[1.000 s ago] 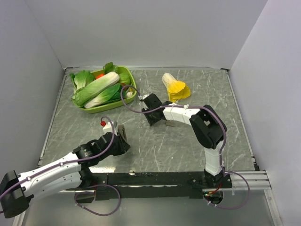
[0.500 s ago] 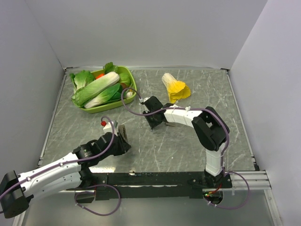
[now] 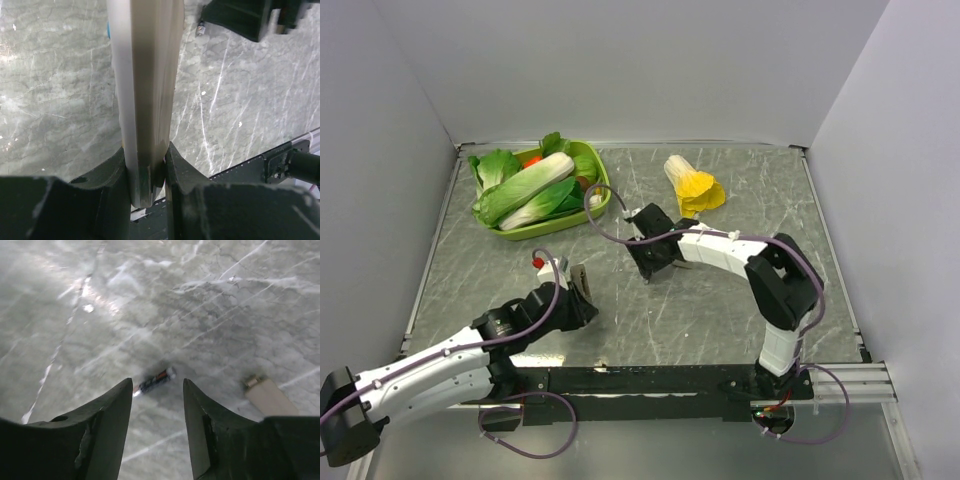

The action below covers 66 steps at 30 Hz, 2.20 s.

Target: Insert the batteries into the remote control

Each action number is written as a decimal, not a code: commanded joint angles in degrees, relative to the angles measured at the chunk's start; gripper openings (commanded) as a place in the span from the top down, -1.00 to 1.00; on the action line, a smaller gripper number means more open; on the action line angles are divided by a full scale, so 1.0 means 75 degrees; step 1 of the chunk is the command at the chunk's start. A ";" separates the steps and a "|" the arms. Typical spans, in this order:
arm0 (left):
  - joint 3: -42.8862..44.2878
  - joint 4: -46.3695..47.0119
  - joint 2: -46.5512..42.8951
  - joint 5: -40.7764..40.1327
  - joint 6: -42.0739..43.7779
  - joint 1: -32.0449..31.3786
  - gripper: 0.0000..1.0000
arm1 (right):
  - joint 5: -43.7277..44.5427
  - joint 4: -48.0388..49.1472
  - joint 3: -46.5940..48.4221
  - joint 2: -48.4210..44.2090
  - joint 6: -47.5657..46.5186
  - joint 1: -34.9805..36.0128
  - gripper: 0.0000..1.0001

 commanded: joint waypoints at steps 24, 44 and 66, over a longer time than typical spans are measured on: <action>0.0334 -0.1395 -0.3318 -0.1355 -0.0083 0.0034 0.97 | -0.3139 -0.2357 0.1613 0.0348 -0.9894 -0.0062 -0.36; 0.0287 -0.1548 -0.3517 -0.1344 -0.0084 0.0023 0.97 | -0.3116 -0.2744 0.2154 0.1733 -1.0329 -0.0051 -0.16; 0.0194 -0.1337 -0.3424 -0.1157 -0.0095 0.0034 0.97 | -0.2635 -0.3258 0.2305 0.2026 -0.9463 -0.0062 0.81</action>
